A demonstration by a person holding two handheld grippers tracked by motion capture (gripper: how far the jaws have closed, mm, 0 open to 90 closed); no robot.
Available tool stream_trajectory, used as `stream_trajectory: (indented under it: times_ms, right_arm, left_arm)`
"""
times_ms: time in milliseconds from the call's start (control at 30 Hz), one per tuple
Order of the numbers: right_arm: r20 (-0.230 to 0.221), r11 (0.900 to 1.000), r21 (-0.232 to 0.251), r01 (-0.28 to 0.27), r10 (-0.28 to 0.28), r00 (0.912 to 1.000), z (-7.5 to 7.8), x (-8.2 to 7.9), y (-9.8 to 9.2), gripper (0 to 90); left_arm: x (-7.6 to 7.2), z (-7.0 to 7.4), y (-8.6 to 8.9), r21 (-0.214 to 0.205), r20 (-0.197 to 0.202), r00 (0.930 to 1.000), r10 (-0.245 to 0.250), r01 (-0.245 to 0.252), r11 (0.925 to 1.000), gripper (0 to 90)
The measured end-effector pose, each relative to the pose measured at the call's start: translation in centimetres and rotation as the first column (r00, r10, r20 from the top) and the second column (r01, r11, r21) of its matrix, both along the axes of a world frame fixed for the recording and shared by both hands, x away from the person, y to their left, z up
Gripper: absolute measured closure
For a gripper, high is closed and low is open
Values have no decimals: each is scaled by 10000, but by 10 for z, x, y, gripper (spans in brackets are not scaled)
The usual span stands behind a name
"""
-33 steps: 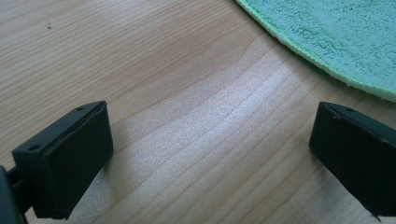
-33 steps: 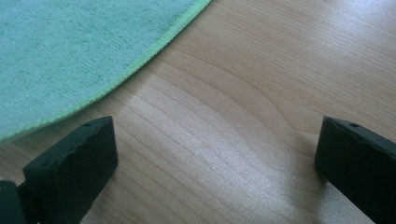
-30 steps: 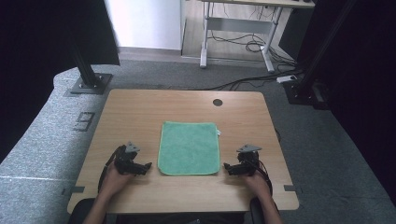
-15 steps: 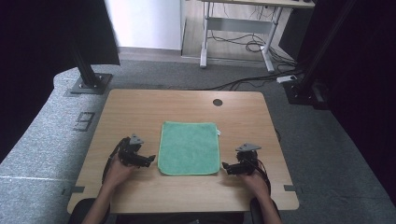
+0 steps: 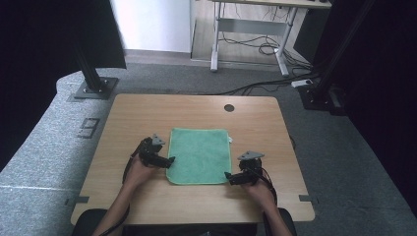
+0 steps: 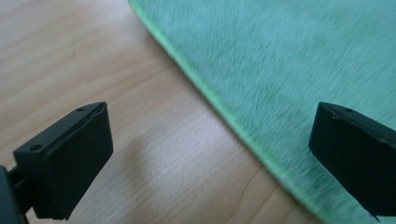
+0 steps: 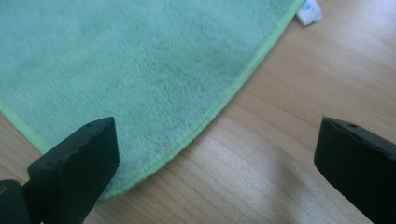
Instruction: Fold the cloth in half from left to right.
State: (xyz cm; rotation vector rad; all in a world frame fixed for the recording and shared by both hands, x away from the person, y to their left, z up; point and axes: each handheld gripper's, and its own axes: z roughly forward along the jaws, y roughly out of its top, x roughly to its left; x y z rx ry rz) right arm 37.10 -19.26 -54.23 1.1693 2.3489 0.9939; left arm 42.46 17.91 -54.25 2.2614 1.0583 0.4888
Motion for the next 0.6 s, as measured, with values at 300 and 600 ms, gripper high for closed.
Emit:
stream_trajectory:
  times_ms: [300, 600]
  right_arm:
    - [-150, 9975, -708, 83, -93, 9998, -6, 1, -4, 18]
    - [-20, 9918, -792, 1007, -1012, 9949, -6, 8, -33, 19]
  left_arm:
    - [-13, -1, -5, -121, -164, 9999, -12, 10, 9999, 8]
    - [-33, 0, -30, -72, -532, 9961, -703, 700, 9975, 7]
